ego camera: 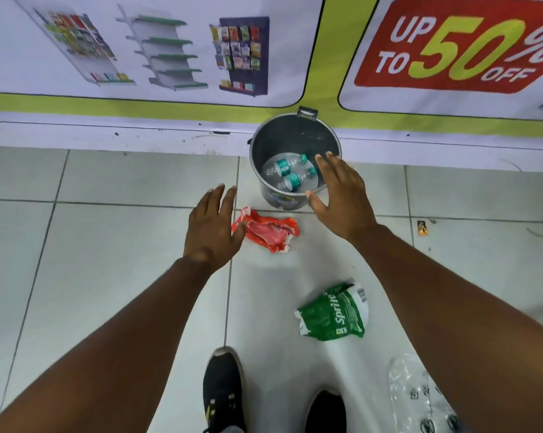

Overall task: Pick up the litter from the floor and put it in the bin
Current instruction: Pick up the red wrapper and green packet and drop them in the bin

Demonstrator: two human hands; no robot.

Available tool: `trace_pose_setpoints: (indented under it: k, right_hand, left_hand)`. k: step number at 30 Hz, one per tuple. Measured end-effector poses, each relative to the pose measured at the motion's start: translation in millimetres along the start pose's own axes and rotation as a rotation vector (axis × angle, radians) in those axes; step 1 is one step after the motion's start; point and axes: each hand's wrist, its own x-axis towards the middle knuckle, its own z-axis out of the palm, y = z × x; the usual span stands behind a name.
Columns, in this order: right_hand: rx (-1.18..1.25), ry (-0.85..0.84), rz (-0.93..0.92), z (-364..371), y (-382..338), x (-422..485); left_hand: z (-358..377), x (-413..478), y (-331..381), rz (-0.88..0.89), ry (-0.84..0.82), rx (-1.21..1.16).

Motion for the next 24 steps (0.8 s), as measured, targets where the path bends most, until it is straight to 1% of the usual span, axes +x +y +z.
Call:
trace_pose_setpoints:
  k: [2,5,8,10,13,16,20,24]
  right_hand:
    - [0.014,-0.019,0.008,9,5,-28]
    - [0.001,-0.103,0.019,26,21,-70]
    - [-0.015,-0.302,0.037,55,47,-117]
    - [-0.025,-0.426,0.009,77,65,-150]
    - [-0.077,-0.553,-0.057,113,90,-190]
    - [-0.132,-0.683,-0.091,150,112,-212]
    - [-0.252,-0.849,-0.189,189,130,-229]
    - [-0.307,-0.863,-0.197,204,137,-237]
  left_hand:
    - [16,-15,2,0.066,-0.036,0.02]
    - [45,-26,2,0.158,-0.161,0.094]
    - [83,-17,0,0.229,-0.33,0.233]
    - [108,-5,-1,0.3,-0.404,0.326]
    - [141,20,-3,0.379,-0.419,0.407]
    - [171,46,-8,0.405,-0.4,0.454]
    - [200,76,-18,0.443,-0.392,0.584]
    - [219,94,-29,0.417,-0.425,0.599]
